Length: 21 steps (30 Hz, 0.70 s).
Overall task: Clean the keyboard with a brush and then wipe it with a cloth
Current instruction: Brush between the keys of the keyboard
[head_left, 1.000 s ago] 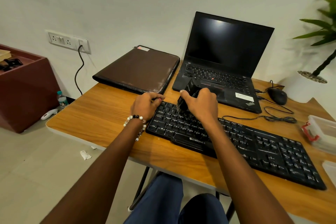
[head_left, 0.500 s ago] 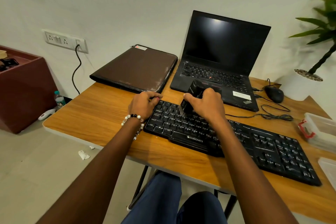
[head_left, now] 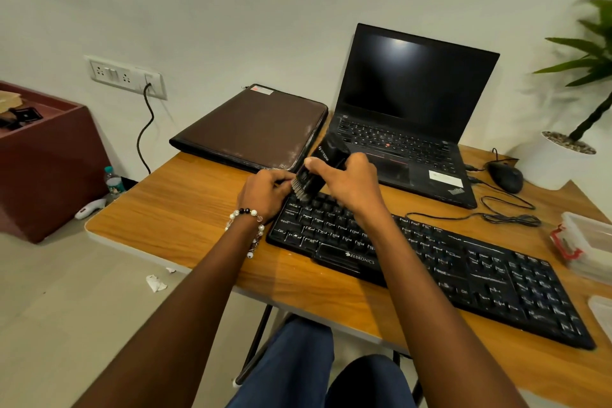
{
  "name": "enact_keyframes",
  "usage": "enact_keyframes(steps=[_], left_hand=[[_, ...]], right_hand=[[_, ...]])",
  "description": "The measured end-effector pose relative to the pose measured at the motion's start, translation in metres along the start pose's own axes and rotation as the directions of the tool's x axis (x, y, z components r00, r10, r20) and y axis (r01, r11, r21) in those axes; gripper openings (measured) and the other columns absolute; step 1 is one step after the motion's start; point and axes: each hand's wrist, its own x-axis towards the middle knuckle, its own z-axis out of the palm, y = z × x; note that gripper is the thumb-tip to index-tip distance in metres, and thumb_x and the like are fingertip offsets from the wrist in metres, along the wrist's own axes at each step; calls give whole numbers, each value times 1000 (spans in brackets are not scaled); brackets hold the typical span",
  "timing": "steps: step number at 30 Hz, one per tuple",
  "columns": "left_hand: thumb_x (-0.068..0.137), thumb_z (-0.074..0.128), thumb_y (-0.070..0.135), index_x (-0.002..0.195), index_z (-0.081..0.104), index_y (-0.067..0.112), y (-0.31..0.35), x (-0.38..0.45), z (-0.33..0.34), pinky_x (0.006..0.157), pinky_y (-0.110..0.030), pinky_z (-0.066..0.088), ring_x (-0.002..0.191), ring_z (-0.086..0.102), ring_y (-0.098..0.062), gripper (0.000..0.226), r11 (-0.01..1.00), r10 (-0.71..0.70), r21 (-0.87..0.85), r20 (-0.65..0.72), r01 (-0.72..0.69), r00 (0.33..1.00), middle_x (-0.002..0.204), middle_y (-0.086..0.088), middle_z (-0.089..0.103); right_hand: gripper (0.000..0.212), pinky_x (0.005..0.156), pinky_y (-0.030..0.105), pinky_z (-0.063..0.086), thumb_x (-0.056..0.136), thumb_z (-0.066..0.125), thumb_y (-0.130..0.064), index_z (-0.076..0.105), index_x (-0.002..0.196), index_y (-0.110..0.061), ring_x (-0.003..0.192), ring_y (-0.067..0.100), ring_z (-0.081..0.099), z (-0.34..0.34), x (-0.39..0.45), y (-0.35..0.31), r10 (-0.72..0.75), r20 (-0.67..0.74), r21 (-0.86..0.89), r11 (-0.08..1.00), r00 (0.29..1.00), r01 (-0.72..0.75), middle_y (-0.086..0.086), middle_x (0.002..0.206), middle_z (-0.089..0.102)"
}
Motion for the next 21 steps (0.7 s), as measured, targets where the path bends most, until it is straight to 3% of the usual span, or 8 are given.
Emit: enact_keyframes(steps=[2, 4, 7, 9, 14, 19, 21], left_hand=[[89, 64, 21, 107, 73, 26, -2, 0, -1, 83, -39, 54, 93, 66, -17, 21, 1000, 4, -31, -1, -4, 1000, 101, 1, 73], [89, 64, 16, 108, 73, 23, -2, 0, -1, 87, -38, 53, 96, 66, -18, 22, 998, 1, -55, 2, 0, 1000, 103, 0, 73], [89, 65, 16, 106, 73, 23, -2, 1, -1, 87, -38, 54, 96, 65, -17, 20, 997, 0, -78, 0, 0, 1000, 102, -2, 73], [89, 66, 19, 105, 74, 25, -1, 0, -1, 85, -39, 54, 95, 65, -16, 19, 997, 3, -81, 4, -3, 1000, 102, -1, 73], [91, 62, 17, 109, 73, 20, -1, 0, -1, 85, -37, 55, 94, 66, -17, 20, 997, -8, -77, -6, 8, 1000, 105, -2, 73], [91, 63, 18, 107, 73, 23, 0, 0, 0, 84, -39, 55, 94, 66, -17, 20, 999, 9, -45, -3, -10, 1000, 102, -2, 73], [90, 64, 20, 105, 74, 24, -1, 0, 0, 85, -40, 55, 93, 66, -17, 19, 998, 3, -59, -7, -3, 1000, 101, -1, 73]], right_hand=[[37, 52, 34, 50, 78, 71, -45, 58, 74, -11, 60, 16, 61, 12, -1, -3, -32, 2, -113, 993, 999, 32, 2, 73, 65], [38, 49, 32, 45, 79, 69, -45, 53, 67, -12, 57, 17, 57, 16, -3, -2, -47, 2, -168, 985, 999, 47, 2, 68, 61], [47, 48, 31, 41, 72, 70, -51, 59, 75, -5, 56, 17, 55, 8, 1, 1, 14, 99, -231, 973, 995, 9, 4, 69, 62], [48, 49, 29, 43, 68, 69, -54, 61, 79, -8, 59, 17, 59, 2, 8, 2, 58, 118, -283, 959, 991, -23, 5, 76, 65], [41, 48, 30, 40, 77, 66, -52, 49, 67, -16, 61, 20, 57, 21, 2, 0, -36, -42, -290, 957, 998, 22, 3, 71, 60], [38, 50, 32, 45, 75, 67, -49, 56, 72, -13, 59, 19, 59, 11, 8, -1, 1, 138, -328, 944, 990, 45, 2, 70, 63], [40, 52, 33, 47, 72, 66, -52, 59, 76, -13, 65, 20, 62, 8, 14, 1, -3, 85, -316, 948, 996, 30, 4, 75, 65]])
